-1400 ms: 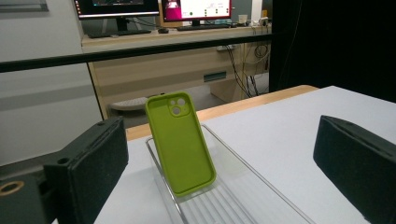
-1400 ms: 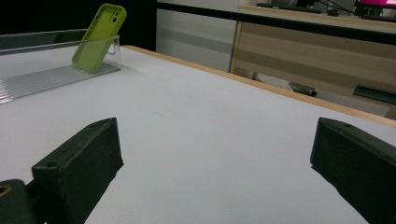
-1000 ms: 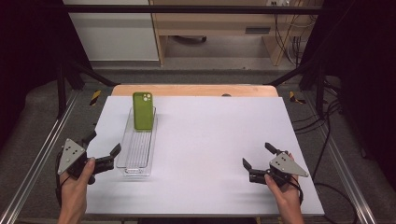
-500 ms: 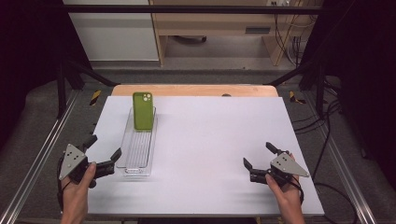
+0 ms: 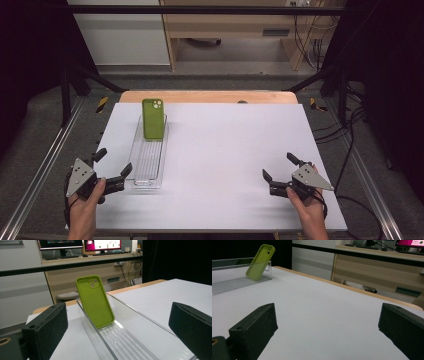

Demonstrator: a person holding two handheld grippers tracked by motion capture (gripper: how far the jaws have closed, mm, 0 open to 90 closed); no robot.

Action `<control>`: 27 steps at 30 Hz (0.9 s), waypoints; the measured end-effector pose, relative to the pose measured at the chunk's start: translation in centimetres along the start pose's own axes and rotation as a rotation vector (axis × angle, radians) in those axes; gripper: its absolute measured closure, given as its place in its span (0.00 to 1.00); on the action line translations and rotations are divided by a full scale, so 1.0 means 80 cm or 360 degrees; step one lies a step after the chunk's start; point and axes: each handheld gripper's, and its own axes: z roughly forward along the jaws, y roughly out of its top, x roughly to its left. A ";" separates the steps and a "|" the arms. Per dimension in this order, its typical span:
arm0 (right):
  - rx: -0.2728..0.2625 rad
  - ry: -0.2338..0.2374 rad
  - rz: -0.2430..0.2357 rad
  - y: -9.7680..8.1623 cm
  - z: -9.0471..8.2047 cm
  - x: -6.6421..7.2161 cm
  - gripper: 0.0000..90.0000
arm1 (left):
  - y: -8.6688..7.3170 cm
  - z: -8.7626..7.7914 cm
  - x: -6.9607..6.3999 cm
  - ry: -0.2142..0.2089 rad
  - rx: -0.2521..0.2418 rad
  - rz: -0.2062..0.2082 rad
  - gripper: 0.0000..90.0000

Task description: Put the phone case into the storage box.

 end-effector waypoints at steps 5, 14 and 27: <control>0.0003 -0.0012 0.0000 -0.001 -0.003 -0.003 0.02 | -0.005 0.001 -0.003 -0.0003 -0.0012 0.0003 0.02; 0.0008 -0.0028 -0.0002 -0.002 -0.008 -0.009 0.02 | -0.013 0.002 -0.011 -0.0004 0.0001 0.0061 0.02; 0.0012 -0.0047 0.0004 -0.004 -0.013 -0.013 0.03 | -0.025 -0.002 -0.010 -0.0016 -0.0005 0.0053 0.02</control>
